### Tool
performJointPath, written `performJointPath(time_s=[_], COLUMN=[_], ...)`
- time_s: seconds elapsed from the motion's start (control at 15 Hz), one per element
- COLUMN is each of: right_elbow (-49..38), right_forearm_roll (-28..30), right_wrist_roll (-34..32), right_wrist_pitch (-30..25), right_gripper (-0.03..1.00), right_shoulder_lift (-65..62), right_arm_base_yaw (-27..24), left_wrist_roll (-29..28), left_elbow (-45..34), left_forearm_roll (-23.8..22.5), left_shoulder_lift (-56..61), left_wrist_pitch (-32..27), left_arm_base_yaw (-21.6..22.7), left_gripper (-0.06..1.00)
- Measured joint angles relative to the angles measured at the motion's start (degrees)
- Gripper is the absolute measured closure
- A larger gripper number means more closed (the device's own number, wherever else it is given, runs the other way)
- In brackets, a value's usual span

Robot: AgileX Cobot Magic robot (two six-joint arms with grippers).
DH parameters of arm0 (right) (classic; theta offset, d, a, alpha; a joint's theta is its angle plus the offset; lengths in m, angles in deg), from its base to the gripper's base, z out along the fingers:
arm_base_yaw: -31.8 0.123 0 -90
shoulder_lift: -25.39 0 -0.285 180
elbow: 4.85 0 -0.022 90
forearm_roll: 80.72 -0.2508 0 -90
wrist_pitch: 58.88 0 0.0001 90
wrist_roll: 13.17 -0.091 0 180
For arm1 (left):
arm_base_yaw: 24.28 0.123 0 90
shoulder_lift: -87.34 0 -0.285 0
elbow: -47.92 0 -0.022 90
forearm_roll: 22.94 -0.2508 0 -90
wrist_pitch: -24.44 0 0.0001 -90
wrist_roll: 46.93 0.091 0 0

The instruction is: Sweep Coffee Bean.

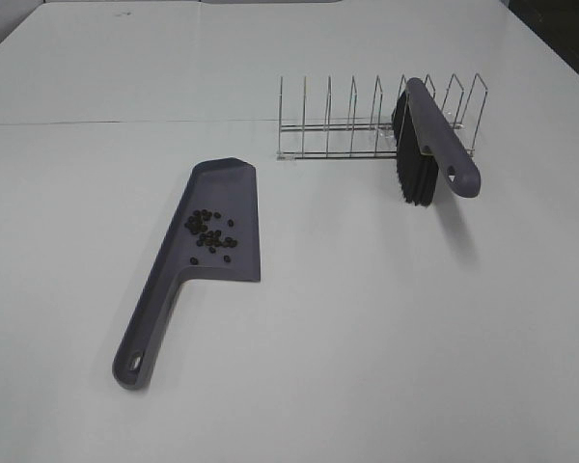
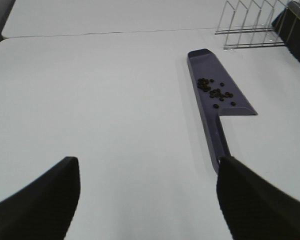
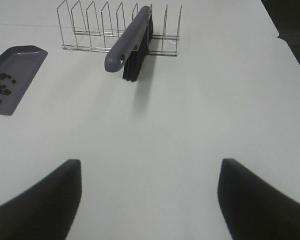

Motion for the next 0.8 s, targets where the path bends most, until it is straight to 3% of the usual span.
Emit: performJointPath(time_s=[0.8], right_elbow=[0.00], right_forearm_roll=[-0.17], right_wrist_roll=[0.00], right_wrist_pitch=[0.00], right_gripper=[0.30], right_shoulder_lift=[0.00], right_arm_base_yaw=[0.00], left_wrist_roll=[0.00], left_elbow=[0.00], left_forearm_roll=[0.00], left_shoulder_lift=[0.00], left_wrist_pitch=[0.17], left_arm_base_yaw=[0.52], left_gripper=[0.23])
